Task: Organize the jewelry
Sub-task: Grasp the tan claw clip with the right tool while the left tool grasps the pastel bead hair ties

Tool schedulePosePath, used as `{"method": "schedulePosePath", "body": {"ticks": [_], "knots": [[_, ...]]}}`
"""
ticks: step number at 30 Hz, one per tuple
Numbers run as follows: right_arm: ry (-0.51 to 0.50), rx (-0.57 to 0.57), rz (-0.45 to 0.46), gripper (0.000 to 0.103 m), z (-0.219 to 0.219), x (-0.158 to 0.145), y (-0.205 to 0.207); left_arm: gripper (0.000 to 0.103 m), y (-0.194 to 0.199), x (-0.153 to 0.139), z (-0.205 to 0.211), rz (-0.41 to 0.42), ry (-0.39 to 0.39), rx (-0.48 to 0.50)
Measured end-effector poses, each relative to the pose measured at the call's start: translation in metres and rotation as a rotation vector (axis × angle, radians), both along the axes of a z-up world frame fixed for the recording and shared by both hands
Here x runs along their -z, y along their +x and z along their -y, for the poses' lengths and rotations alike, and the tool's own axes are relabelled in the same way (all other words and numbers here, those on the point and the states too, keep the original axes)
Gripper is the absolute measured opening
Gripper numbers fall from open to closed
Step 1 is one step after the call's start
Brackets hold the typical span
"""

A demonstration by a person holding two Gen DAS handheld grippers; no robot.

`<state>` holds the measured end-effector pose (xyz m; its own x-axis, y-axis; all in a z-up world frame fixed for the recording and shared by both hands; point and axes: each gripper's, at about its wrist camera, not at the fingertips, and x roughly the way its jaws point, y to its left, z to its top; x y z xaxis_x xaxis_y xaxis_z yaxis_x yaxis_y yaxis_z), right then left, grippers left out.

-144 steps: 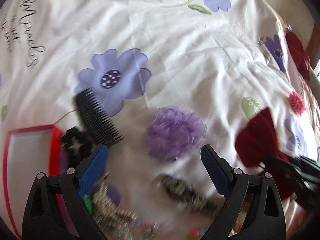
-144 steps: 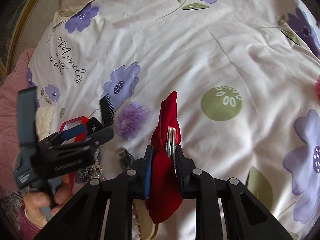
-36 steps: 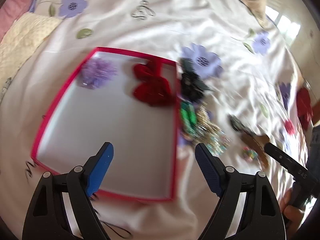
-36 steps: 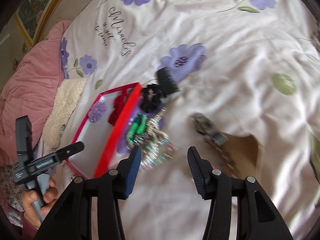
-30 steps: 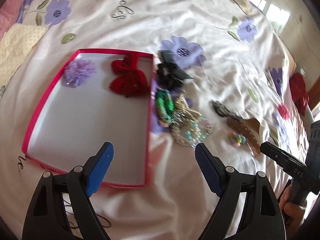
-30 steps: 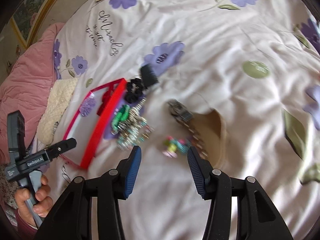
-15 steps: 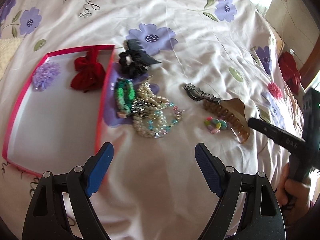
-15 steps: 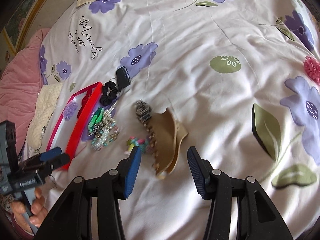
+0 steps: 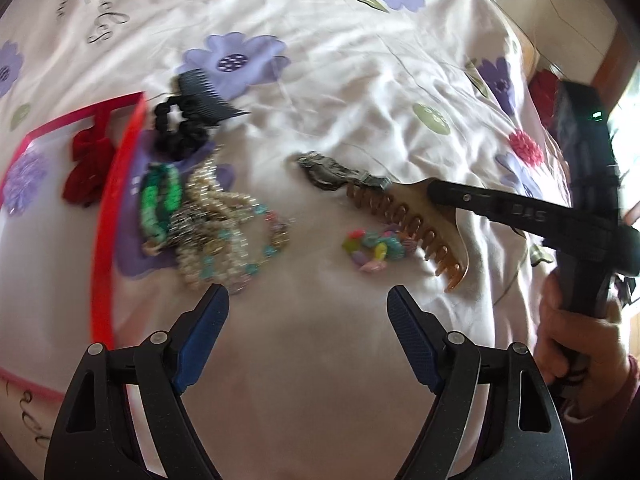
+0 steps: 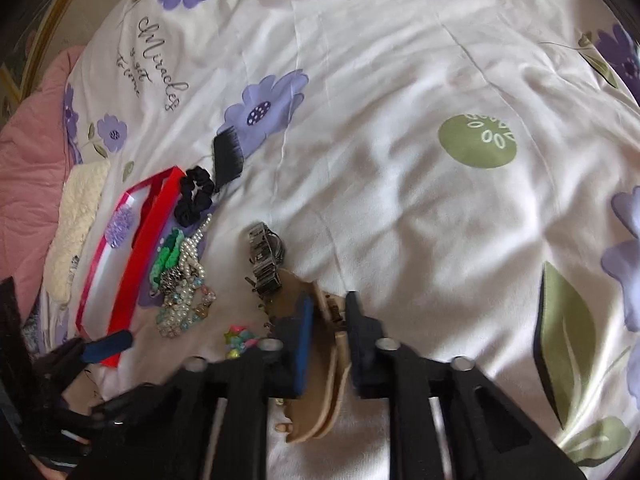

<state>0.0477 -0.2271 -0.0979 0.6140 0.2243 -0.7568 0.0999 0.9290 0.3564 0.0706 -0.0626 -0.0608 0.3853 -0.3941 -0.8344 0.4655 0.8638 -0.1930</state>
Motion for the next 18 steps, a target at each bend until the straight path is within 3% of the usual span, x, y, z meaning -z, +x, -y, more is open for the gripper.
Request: {"method": "schedulePosePath", "body": {"ticks": [10, 11, 13, 15, 17, 18], "knots": [[0.032, 0.099, 0.08, 0.005, 0.037, -0.024, -0.055, 0.08, 0.019, 0.026, 0.063, -0.031, 0.055, 0.099], [0.04, 0.107, 0.082, 0.005, 0.041, -0.025, -0.058, 0.077, 0.022, 0.03, 0.069, -0.032, 0.062, 0.101], [0.051, 0.124, 0.086, 0.005, 0.047, -0.025, -0.064, 0.062, 0.027, 0.034, 0.074, -0.034, 0.053, 0.101], [0.062, 0.124, 0.09, 0.005, 0.049, -0.025, -0.066, 0.034, 0.031, 0.035, 0.074, -0.025, 0.036, 0.095], [0.066, 0.124, 0.088, 0.005, 0.048, -0.025, -0.067, 0.016, 0.034, 0.033, 0.067, -0.041, -0.005, 0.09], [0.064, 0.119, 0.09, 0.005, 0.046, -0.025, -0.068, 0.016, 0.036, 0.033, 0.061, -0.06, -0.035, 0.078]]}}
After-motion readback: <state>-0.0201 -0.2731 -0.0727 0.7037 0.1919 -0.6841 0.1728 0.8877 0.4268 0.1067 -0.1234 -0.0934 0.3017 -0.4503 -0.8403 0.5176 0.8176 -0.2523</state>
